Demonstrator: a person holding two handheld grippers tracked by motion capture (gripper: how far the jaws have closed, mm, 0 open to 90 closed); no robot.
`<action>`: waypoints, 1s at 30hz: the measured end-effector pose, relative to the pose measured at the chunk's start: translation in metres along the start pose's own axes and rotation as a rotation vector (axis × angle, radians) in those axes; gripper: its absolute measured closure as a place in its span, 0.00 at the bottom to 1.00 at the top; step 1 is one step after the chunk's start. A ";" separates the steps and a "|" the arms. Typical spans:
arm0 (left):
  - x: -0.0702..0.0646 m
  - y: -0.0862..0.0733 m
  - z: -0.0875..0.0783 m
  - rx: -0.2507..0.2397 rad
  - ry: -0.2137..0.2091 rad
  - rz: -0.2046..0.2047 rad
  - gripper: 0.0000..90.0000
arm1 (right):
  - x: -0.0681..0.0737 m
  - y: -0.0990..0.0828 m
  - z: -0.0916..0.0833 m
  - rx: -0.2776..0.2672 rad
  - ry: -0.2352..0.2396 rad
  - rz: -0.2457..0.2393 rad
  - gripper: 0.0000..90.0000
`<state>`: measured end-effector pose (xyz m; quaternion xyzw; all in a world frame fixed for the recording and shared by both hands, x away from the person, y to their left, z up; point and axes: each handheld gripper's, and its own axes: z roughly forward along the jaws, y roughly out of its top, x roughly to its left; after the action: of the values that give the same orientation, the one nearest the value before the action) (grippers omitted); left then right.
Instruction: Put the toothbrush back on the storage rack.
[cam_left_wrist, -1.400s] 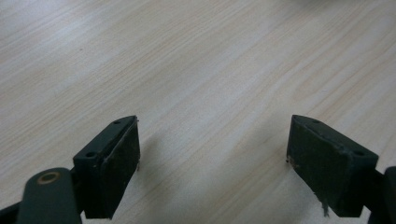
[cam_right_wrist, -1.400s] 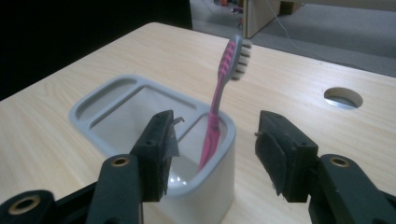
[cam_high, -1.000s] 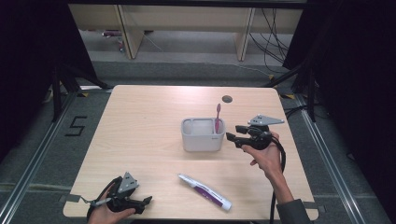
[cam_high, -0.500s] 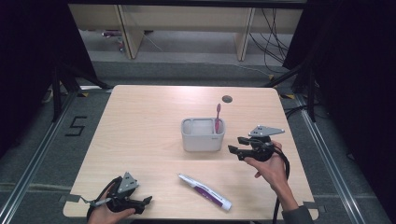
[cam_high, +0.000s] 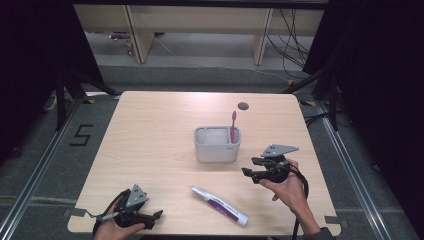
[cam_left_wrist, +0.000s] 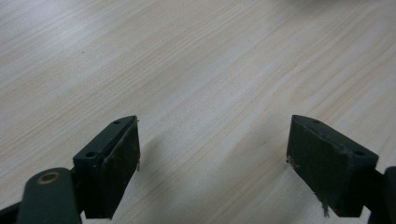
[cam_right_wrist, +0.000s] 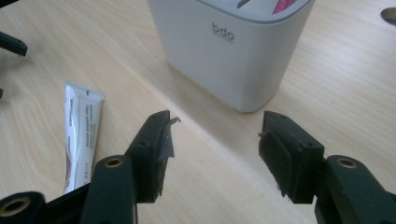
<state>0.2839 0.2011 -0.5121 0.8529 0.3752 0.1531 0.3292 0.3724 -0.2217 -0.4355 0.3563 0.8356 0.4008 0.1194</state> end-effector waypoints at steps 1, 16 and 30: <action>0.001 0.000 0.000 0.006 0.001 0.008 0.19 | 0.005 -0.001 -0.001 0.028 0.005 0.051 0.49; 0.001 0.000 0.000 0.007 0.000 0.010 0.19 | 0.022 -0.003 0.007 0.059 0.058 -0.048 0.48; 0.000 0.000 0.000 0.004 0.003 0.004 0.19 | 0.042 -0.001 0.012 0.085 0.094 -0.086 0.48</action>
<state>0.2841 0.2014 -0.5118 0.8540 0.3744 0.1542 0.3266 0.3470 -0.1861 -0.4402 0.3055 0.8712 0.3756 0.0817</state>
